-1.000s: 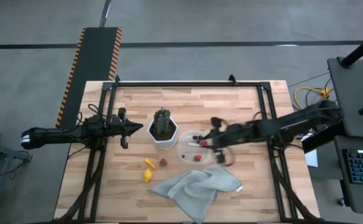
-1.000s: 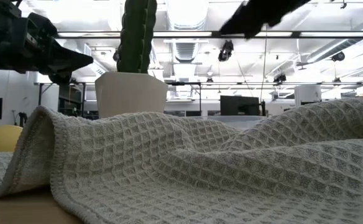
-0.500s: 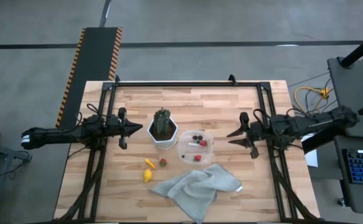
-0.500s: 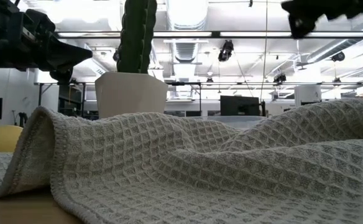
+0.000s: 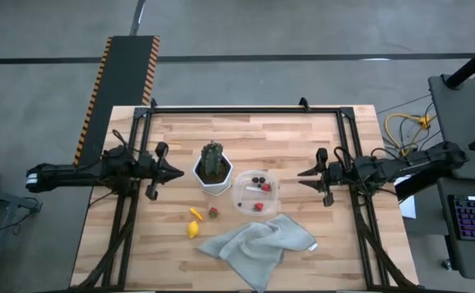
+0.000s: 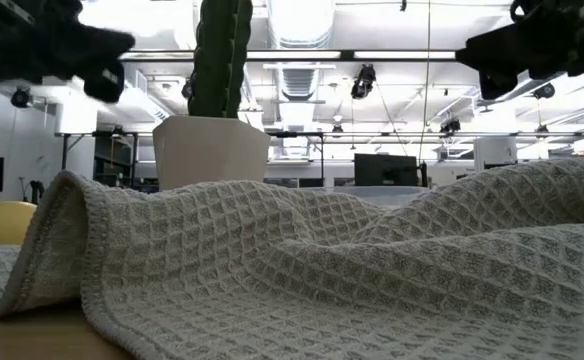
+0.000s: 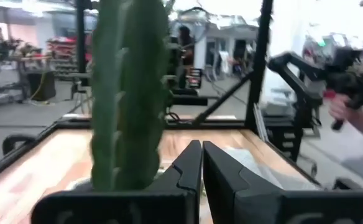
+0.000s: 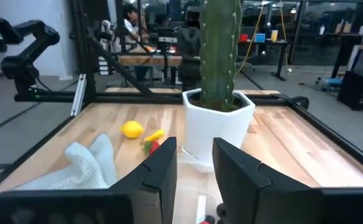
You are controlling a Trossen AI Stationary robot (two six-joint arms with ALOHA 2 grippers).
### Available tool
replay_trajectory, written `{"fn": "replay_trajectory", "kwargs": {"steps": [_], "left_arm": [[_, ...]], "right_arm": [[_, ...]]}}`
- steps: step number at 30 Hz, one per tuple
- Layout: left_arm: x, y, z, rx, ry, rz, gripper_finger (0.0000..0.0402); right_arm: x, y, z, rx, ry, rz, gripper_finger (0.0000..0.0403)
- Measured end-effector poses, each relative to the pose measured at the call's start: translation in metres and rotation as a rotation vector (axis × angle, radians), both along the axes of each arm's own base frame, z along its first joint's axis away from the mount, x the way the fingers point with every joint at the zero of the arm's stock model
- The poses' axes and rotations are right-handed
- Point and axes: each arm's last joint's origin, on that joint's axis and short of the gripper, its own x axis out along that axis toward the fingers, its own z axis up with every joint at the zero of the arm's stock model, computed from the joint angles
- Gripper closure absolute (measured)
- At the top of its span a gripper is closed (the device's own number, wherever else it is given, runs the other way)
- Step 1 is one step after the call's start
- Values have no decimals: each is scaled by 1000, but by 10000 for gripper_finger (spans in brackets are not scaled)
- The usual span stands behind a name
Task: Pick and placing Produce into tupperware
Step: Put the corn into the transparent bin
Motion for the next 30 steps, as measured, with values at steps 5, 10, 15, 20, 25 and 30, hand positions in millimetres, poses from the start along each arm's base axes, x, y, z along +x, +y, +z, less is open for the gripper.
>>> {"fn": "replay_trajectory", "kwargs": {"steps": [5,10,15,20,25,30], "left_arm": [[7,-8,35,110,67,-63,402],[19,-20,58,156,230,-84,402],[35,-37,59,181,529,-36,402],[57,-56,53,170,765,-54,402],[72,-65,43,184,986,-125,402],[80,-69,28,170,1126,-115,402]], "right_arm": [[0,0,7,-16,-21,0,300],[1,0,13,-38,-34,1,296],[1,0,15,-79,-40,1,300],[1,0,15,-97,-41,1,302],[1,0,16,-102,-43,-1,295],[1,-1,16,-111,-41,-41,292]]}}
